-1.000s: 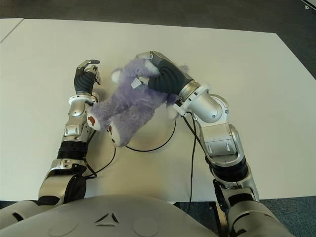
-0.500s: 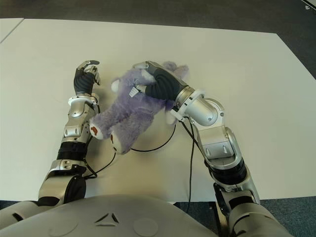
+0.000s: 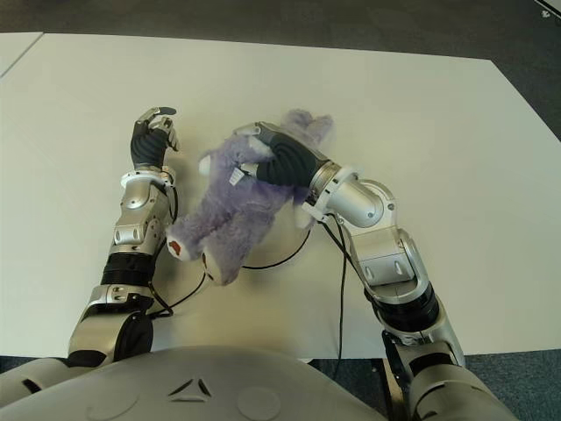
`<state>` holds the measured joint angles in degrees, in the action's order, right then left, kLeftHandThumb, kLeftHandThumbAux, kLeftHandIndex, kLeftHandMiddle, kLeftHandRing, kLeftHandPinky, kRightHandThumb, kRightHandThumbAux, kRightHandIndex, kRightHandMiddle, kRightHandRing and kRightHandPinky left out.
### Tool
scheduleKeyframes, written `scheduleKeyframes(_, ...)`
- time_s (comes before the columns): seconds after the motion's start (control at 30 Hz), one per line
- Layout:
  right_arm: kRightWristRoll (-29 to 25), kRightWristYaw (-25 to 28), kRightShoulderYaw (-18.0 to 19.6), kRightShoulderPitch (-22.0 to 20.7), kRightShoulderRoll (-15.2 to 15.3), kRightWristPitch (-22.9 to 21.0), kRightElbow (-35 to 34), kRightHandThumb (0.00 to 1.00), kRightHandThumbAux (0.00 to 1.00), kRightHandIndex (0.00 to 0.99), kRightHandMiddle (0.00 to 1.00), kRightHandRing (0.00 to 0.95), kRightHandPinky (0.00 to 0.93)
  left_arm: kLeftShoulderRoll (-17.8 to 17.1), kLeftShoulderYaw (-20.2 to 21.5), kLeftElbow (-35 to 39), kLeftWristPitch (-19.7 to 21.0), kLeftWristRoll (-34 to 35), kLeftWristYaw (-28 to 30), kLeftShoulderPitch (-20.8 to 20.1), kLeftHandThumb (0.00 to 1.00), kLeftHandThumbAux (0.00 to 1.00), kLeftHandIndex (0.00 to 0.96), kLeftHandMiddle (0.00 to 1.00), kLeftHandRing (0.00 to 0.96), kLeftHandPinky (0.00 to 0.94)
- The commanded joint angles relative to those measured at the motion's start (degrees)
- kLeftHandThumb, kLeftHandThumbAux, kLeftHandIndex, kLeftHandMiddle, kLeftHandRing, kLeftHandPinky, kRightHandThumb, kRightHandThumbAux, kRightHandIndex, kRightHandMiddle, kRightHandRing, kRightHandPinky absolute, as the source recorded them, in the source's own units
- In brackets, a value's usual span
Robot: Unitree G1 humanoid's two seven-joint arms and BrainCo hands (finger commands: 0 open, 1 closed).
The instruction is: Put the doll into the plate.
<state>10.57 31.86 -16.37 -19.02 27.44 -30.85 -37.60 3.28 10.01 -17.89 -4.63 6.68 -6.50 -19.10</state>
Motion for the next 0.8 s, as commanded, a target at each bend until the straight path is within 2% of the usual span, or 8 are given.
scheduleKeyframes(0.03,1.3,1.04,-1.27,2.33,2.52,2.24,2.84,0.718,0.701,0.427,0.595,0.614,0.595,0.41,-0.47,0.52,1.03,-0.48,-0.88,1.06,0.707,0.705,0.442,0.855,0.851,0.799)
scheduleKeyframes(0.13,1.37,1.76,-1.29,2.65,3.69,4.66,3.64,0.707,0.705,0.42,0.475,0.513,0.509,0.47,-0.54,0.69,1.19,-0.52,-0.95,1.13,0.707,0.705,0.442,0.853,0.85,0.8)
scheduleKeyframes(0.23,0.64,2.88,-0.88,3.09,4.83,7.41,4.76,0.579,0.571,0.271,0.359,0.409,0.43,0.51,-0.62,0.96,1.49,-0.64,-1.1,1.22,0.707,0.705,0.442,0.851,0.848,0.798)
scheduleKeyframes(0.33,-0.19,3.83,-0.45,3.41,5.51,9.54,5.88,0.488,0.514,0.178,0.259,0.305,0.356,0.57,-0.68,1.23,1.82,-0.72,-1.27,1.29,0.707,0.705,0.442,0.849,0.847,0.797)
scheduleKeyframes(0.4,-1.06,4.55,-0.22,3.46,5.63,10.81,6.84,0.424,0.49,0.124,0.184,0.222,0.274,0.61,-0.72,1.41,2.05,-0.76,-1.39,1.33,0.707,0.705,0.442,0.849,0.847,0.8)
scheduleKeyframes(0.47,-2.39,5.34,0.06,3.48,5.49,11.79,7.84,0.307,0.447,0.05,0.075,0.101,0.124,0.67,-0.77,1.58,2.23,-0.79,-1.48,1.37,0.707,0.705,0.442,0.848,0.847,0.803)
scheduleKeyframes(0.57,-4.89,6.25,0.71,3.69,4.82,12.35,8.97,0.237,0.404,0.016,0.024,0.033,0.04,0.79,-0.81,1.76,2.33,-0.69,-1.57,1.41,0.708,0.705,0.442,0.849,0.85,0.813)
scheduleKeyframes(0.8,-8.5,5.55,2.12,4.56,2.85,10.38,9.54,0.143,0.361,0.001,0.001,0.002,0.003,1.01,-0.73,1.58,1.96,-0.42,-1.33,1.29,0.709,0.704,0.442,0.851,0.853,0.822)
